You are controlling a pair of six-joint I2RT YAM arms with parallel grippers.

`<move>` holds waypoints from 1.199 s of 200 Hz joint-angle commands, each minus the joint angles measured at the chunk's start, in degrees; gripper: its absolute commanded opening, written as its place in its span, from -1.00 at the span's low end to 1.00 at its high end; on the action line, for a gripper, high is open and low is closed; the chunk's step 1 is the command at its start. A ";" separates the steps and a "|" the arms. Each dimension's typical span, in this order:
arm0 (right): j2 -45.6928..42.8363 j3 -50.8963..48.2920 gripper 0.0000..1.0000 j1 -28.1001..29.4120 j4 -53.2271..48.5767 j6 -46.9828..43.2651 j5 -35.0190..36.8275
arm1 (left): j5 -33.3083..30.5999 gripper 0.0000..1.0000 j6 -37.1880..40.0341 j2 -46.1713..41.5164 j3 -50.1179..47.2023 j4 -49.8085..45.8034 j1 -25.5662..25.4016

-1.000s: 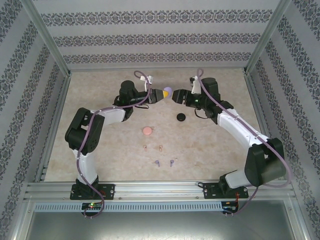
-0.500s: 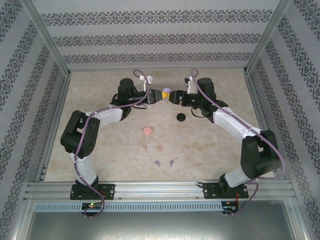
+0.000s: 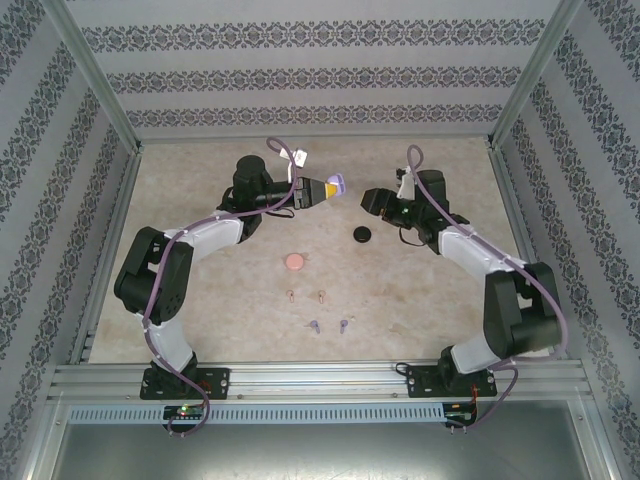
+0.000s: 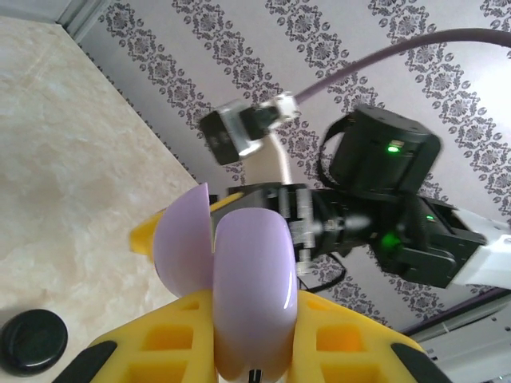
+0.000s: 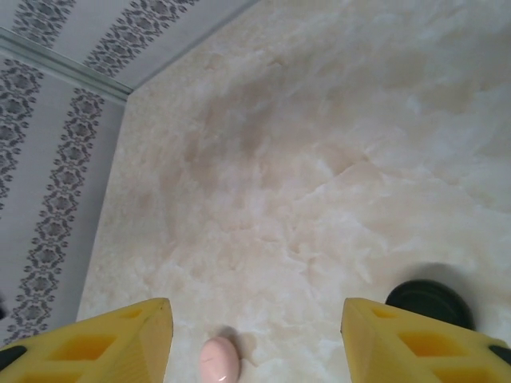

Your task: Insert the wireless bluetooth earbuds into the charging case

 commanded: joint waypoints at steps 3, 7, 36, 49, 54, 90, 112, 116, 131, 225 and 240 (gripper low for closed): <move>-5.58 1.29 0.17 3.13 -10.26 2.04 5.65 | -2.95 -1.00 4.44 -3.02 -1.15 -0.17 -0.36; -6.17 1.33 0.17 3.94 -12.74 2.32 7.51 | -3.52 -1.00 5.28 -3.38 -1.16 -1.03 -0.39; -9.73 -1.39 0.18 9.69 -24.69 4.93 17.27 | -10.35 -1.00 11.32 -6.00 -1.42 -6.94 -0.35; -11.53 -3.74 0.18 12.21 -26.53 6.10 19.92 | -14.12 -1.00 14.54 -7.27 -2.28 -8.06 -0.35; -12.24 -4.62 0.18 13.13 -26.94 6.53 20.59 | -15.44 -1.00 15.86 -7.74 -2.86 -7.63 -0.35; -15.20 -9.05 0.16 19.30 -31.51 10.83 25.10 | -24.99 -1.00 22.03 -11.55 -10.21 1.66 -0.41; -15.86 -10.34 0.16 23.97 -34.00 14.09 28.43 | -26.41 -1.00 25.12 -13.07 -13.19 5.59 -0.37; -15.87 -10.50 0.16 24.84 -34.02 14.81 28.82 | -26.18 -1.00 25.65 -13.13 -13.54 6.29 -0.40; -15.53 -10.73 0.15 27.63 -34.00 16.98 30.18 | -25.16 -1.00 26.38 -12.87 -15.16 11.14 -0.42; -1.85 1.17 0.09 39.30 -33.16 11.09 26.51 | -36.07 -1.00 16.89 -7.10 -20.66 41.23 2.50; 1.07 3.48 0.06 41.51 -33.91 8.21 25.62 | -37.81 -1.00 16.59 -7.66 -20.10 41.23 2.96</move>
